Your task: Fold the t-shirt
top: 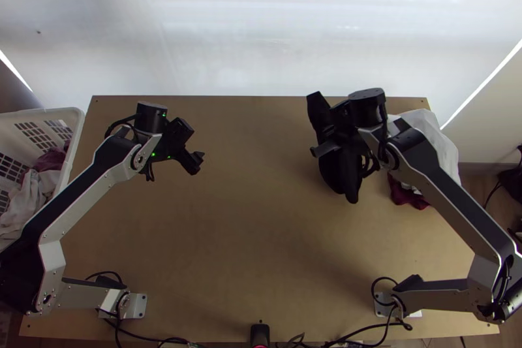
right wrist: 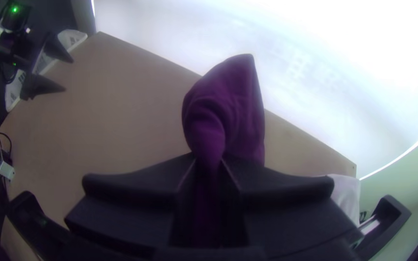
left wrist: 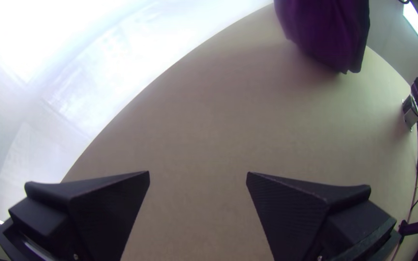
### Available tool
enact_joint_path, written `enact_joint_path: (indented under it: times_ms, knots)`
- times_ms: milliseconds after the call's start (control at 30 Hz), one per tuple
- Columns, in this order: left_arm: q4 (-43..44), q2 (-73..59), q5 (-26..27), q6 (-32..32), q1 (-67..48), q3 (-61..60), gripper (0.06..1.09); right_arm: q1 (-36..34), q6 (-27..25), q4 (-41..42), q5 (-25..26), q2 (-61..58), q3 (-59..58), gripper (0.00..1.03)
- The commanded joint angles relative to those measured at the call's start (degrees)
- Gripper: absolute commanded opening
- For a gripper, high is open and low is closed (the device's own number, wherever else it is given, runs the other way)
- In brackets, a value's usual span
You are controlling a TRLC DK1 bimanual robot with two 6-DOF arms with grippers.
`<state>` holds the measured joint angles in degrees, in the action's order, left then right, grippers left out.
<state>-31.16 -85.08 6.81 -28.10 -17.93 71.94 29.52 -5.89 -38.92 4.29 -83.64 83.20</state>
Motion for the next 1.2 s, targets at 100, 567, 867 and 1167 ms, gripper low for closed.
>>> enact_joint_path:
  times_ms: [100,567,867,1167]
  knots:
    - [-0.9,-0.1,-0.7,0.1,0.0,0.7,1.03,-6.2,-1.4,-0.2,-2.7,-6.5,10.0,0.03]
    - [-1.0,-0.2,-1.5,0.1,-0.9,1.0,1.03,-14.4,1.3,-2.0,-5.5,-23.2,33.3,0.03]
    - [-1.6,0.5,-1.7,0.3,-0.9,0.5,1.03,-26.2,4.7,-2.7,-2.4,-34.6,45.5,0.03]
    - [-1.9,0.5,-1.6,0.2,-1.6,0.6,1.03,-38.4,6.3,-4.3,-0.6,-30.8,40.2,0.03]
